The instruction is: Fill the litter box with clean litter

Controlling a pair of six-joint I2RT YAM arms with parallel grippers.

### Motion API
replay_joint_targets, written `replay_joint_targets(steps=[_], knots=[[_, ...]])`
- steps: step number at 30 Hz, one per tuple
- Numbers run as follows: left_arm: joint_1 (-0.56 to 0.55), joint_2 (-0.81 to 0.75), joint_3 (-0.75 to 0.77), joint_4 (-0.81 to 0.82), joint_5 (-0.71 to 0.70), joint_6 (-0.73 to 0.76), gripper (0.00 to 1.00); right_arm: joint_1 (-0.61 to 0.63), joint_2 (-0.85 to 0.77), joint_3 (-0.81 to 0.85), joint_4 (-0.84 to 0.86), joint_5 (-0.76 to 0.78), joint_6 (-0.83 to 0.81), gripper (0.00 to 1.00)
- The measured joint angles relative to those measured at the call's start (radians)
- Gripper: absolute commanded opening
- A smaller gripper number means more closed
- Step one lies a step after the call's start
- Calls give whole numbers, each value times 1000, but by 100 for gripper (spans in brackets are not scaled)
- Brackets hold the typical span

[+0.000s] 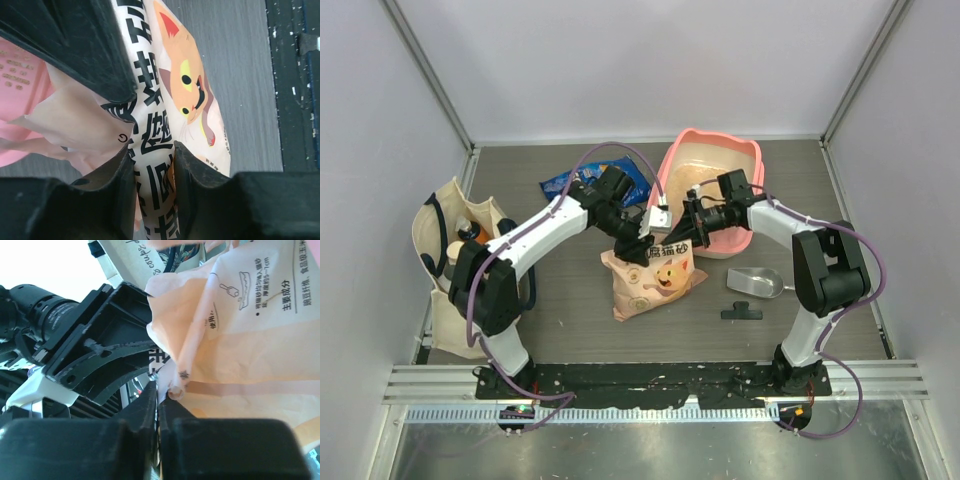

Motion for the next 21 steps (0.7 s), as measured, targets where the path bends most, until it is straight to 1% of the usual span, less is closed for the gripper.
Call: replay_joint_targets(steps=[1, 2, 4, 5, 7, 8, 10, 11, 14, 16, 18, 21], knots=[[1, 5, 4, -3, 7, -9, 30, -2, 0, 2, -6, 1, 0, 25], [2, 7, 5, -6, 13, -12, 27, -6, 0, 5, -9, -1, -1, 34], [2, 10, 7, -13, 22, -18, 22, -18, 0, 25, -19, -3, -5, 41], [2, 11, 8, -18, 24, -18, 20, -24, 0, 36, -24, 0, -12, 47], [2, 15, 10, -23, 28, -18, 18, -44, 0, 66, -43, 3, -33, 52], [3, 16, 10, -26, 32, -17, 15, -57, 0, 80, -51, 8, -45, 56], [3, 20, 12, -33, 40, -17, 13, -92, -1, 116, -72, 18, -78, 60], [2, 25, 16, -42, 44, -16, 13, -112, -1, 142, -92, 33, -107, 60], [2, 39, 30, -61, 57, -14, 13, -167, -6, 254, -187, 102, -286, 61], [2, 47, 41, -74, 60, -12, 13, -195, -39, 316, -233, 141, -473, 61], [2, 53, 50, -86, 65, -10, 13, -207, -130, 313, -238, 166, -660, 61], [3, 65, 67, -106, 72, -8, 13, -193, -363, 203, -188, 174, -902, 64]])
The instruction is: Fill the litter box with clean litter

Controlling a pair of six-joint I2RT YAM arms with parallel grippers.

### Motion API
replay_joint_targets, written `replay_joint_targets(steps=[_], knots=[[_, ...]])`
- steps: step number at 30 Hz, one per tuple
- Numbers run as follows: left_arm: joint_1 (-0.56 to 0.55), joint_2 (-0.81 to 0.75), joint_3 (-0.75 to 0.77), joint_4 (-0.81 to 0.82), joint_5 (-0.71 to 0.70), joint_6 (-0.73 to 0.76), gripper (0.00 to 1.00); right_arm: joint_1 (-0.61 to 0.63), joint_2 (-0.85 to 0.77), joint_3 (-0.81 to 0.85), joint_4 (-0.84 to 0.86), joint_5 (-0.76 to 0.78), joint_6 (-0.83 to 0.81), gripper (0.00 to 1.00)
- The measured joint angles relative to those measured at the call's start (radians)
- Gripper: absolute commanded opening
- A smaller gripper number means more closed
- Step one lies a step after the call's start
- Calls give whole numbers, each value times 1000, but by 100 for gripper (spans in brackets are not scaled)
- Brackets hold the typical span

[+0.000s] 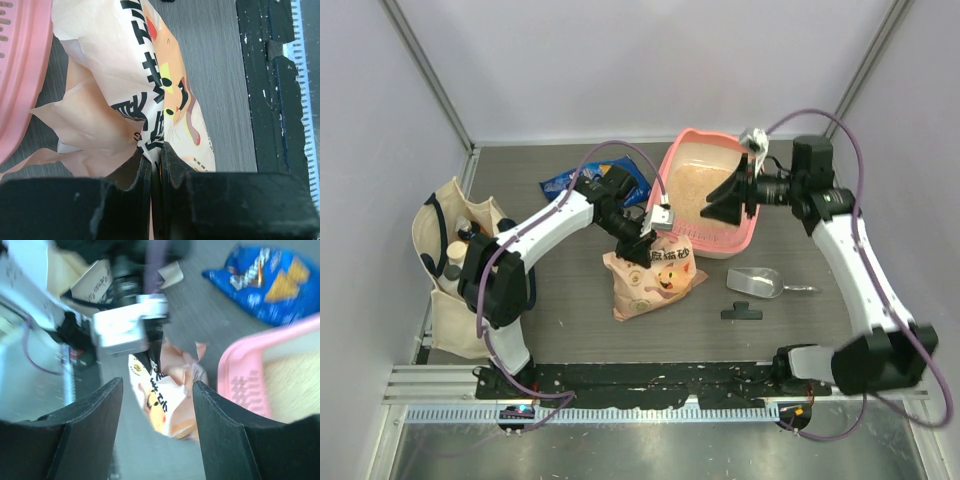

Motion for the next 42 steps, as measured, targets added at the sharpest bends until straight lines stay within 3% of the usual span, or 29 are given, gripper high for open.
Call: replay_joint_targets(steps=[3, 6, 13, 27, 36, 42], knots=[[7, 8, 6, -7, 19, -5, 15, 62, -225, -108, -5, 2, -330, 64], [16, 9, 6, -9, 37, -10, 15, 136, -315, -181, -22, 5, -575, 64], [23, 14, 6, -16, 65, -16, 15, 239, -231, -334, -58, 64, -993, 64], [38, 45, 36, -45, 103, -67, 16, 288, -132, -371, -10, 45, -1394, 68], [40, 49, 38, -56, 119, -74, 17, 300, 109, -216, -307, -6, -1815, 69], [45, 50, 38, -58, 122, -74, 17, 311, 173, -156, -404, -23, -1917, 68]])
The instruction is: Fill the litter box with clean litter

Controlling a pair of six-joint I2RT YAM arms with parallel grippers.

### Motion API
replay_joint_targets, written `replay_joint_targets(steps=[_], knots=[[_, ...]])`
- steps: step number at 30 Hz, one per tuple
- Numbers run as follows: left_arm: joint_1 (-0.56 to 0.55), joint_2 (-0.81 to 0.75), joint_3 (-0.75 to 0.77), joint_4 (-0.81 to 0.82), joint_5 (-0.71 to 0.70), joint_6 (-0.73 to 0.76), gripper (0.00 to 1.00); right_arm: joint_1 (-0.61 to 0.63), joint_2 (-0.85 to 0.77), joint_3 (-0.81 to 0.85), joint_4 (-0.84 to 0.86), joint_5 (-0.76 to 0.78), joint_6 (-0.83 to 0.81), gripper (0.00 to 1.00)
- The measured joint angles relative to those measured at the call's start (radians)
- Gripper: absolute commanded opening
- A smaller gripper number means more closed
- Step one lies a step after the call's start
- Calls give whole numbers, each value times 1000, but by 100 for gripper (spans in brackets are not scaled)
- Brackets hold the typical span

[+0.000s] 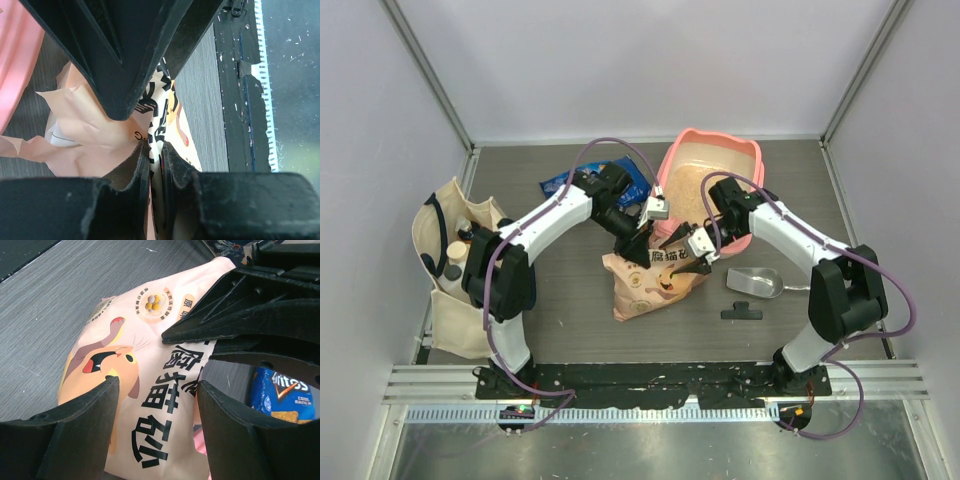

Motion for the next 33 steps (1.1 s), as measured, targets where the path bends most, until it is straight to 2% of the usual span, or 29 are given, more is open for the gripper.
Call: replay_joint_targets(steps=[6, 10, 16, 20, 24, 26, 28, 30, 31, 33], knots=[[4, 0, 0, 0, 0, 1, 18, 1, 79, 45, -43, -8, -27, 68], [11, 0, 0, -3, -4, 16, 18, 1, 108, 74, -55, -2, -25, 63], [14, -8, 0, -8, -25, 47, 23, -3, 125, 122, -59, 19, 183, 50], [13, -57, -40, 20, -55, 59, 27, -16, 120, 118, -13, 23, 423, 43], [13, -148, -132, 80, -104, 56, 27, -29, 43, 9, 180, 35, 777, 39], [12, -198, -187, 114, -124, 45, 27, -35, -7, -51, 283, 52, 949, 33], [10, -247, -239, 147, -152, 41, 24, -39, -42, -91, 371, 77, 1142, 22], [8, -278, -274, 179, -175, 39, 17, -40, -50, -113, 440, 100, 1313, 14], [8, -290, -290, 196, -185, 37, 14, -40, -50, -121, 468, 110, 1395, 4], [6, -308, -321, 229, -198, 35, 5, -40, -50, -137, 512, 125, 1529, 2]])
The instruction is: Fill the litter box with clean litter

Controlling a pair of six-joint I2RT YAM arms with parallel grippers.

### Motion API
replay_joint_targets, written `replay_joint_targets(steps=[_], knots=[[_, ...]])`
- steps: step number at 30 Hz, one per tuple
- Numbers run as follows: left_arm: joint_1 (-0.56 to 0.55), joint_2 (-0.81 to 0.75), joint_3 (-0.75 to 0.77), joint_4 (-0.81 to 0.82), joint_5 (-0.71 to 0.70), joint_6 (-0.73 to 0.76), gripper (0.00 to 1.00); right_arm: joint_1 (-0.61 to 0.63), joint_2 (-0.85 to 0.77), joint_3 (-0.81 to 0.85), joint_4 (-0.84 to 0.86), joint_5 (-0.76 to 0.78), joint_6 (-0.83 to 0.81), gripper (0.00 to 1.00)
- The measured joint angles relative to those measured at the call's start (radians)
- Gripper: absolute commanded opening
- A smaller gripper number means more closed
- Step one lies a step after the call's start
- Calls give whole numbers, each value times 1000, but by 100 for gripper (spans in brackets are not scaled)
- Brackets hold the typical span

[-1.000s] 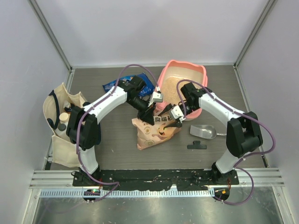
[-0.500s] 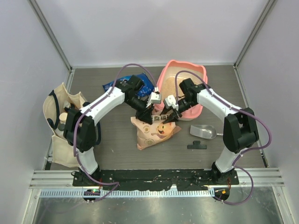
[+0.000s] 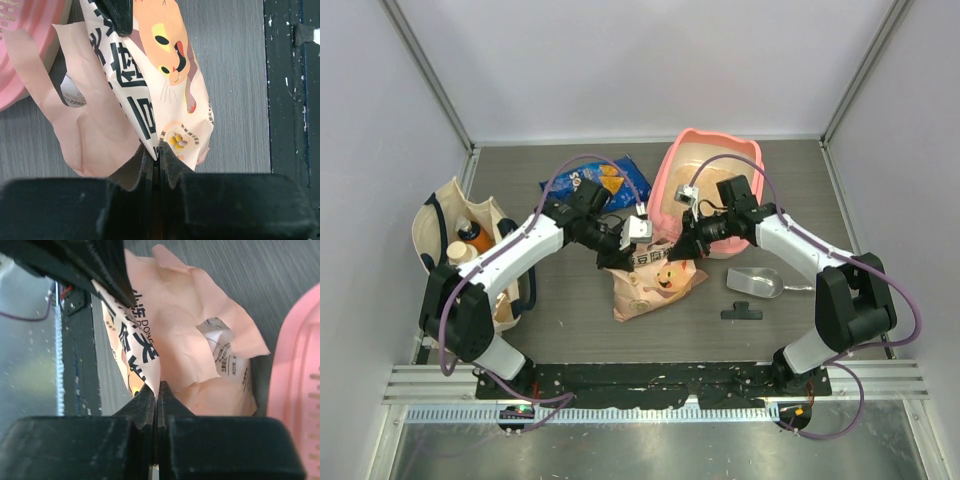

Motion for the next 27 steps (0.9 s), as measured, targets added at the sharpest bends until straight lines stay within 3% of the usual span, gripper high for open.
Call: replay_joint_targets(steps=[4, 13, 16, 17, 20, 23, 27], knots=[[0, -21, -35, 39, -6, -17, 0, 0, 0, -14, 43, 35, 214, 2], [101, -72, -125, 119, 90, -92, 0, -18, 1, -50, 106, -74, 393, 2], [132, -72, -139, 120, 137, -132, 17, -18, 11, -49, 132, -114, 412, 2], [138, -74, -141, 117, 139, -154, 30, -20, 18, -47, 132, -117, 414, 2], [155, -91, -139, 110, 128, -210, 49, -46, 48, -41, 123, -125, 429, 2], [146, -97, -128, 134, 98, -290, 57, -65, 68, -25, 101, -137, 438, 2], [55, -68, -82, 237, 50, -384, 60, -71, 80, -10, 89, -139, 438, 2]])
